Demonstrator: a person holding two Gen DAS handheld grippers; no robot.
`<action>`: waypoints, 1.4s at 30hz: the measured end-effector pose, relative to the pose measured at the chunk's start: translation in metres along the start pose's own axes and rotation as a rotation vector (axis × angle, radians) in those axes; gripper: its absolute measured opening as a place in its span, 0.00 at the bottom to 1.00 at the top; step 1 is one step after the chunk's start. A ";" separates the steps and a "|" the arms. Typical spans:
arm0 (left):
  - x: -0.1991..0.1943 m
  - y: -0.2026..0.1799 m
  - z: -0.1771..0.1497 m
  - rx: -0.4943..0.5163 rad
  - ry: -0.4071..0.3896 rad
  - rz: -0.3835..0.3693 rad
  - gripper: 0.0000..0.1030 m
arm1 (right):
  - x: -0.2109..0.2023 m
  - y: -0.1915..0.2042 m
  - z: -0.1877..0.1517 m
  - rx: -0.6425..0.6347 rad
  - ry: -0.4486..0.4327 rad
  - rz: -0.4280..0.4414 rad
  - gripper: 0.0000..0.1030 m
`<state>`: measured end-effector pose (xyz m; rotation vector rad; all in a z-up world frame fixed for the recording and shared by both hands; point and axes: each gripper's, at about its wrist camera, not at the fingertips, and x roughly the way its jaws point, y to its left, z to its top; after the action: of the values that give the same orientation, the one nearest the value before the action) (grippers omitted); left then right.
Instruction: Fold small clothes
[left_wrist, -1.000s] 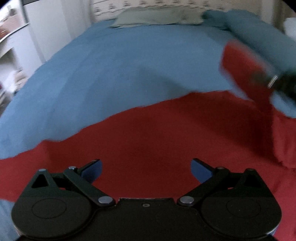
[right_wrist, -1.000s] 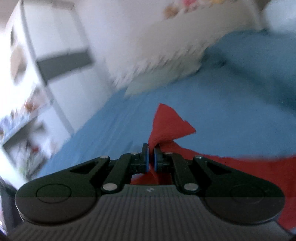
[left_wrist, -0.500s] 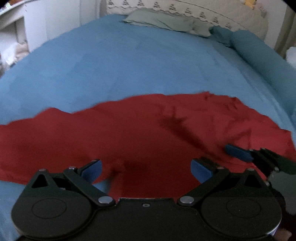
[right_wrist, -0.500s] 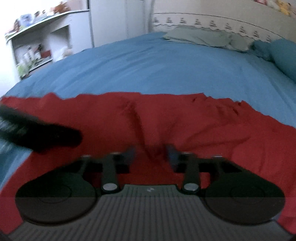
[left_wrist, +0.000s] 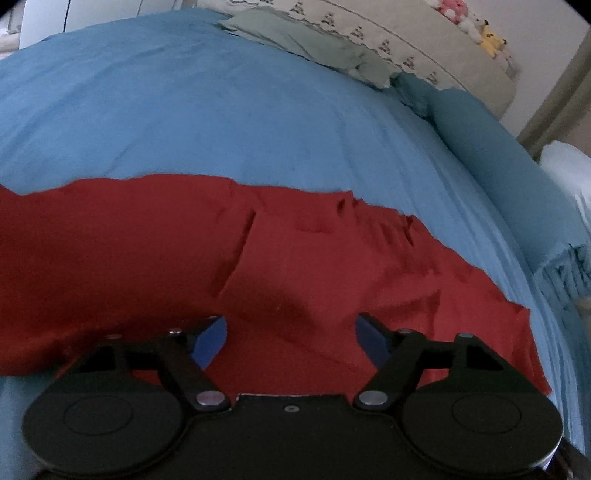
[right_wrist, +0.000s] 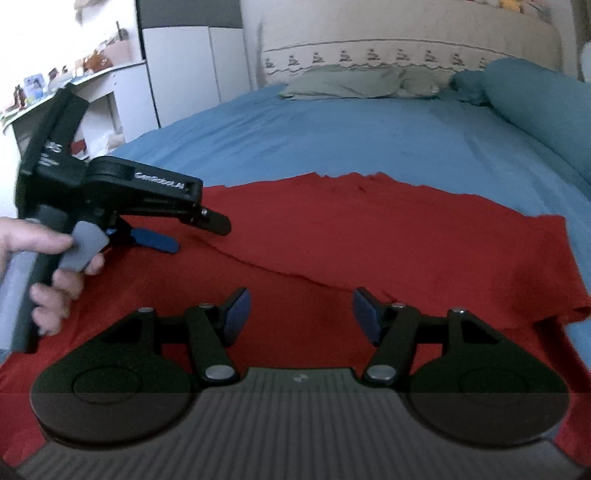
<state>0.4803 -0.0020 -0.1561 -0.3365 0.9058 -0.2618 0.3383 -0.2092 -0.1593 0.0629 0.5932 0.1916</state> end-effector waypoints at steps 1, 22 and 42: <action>0.002 -0.002 0.001 -0.004 -0.002 0.006 0.57 | -0.002 -0.003 0.000 0.003 0.000 -0.004 0.75; -0.053 0.025 -0.033 0.134 -0.240 0.207 0.08 | -0.012 -0.064 -0.016 0.170 0.027 -0.102 0.77; -0.029 0.074 0.031 -0.025 -0.016 0.117 0.77 | -0.008 -0.068 0.021 0.172 -0.038 -0.094 0.87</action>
<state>0.4938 0.0814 -0.1464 -0.3066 0.9104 -0.1401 0.3543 -0.2775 -0.1457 0.2042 0.5723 0.0475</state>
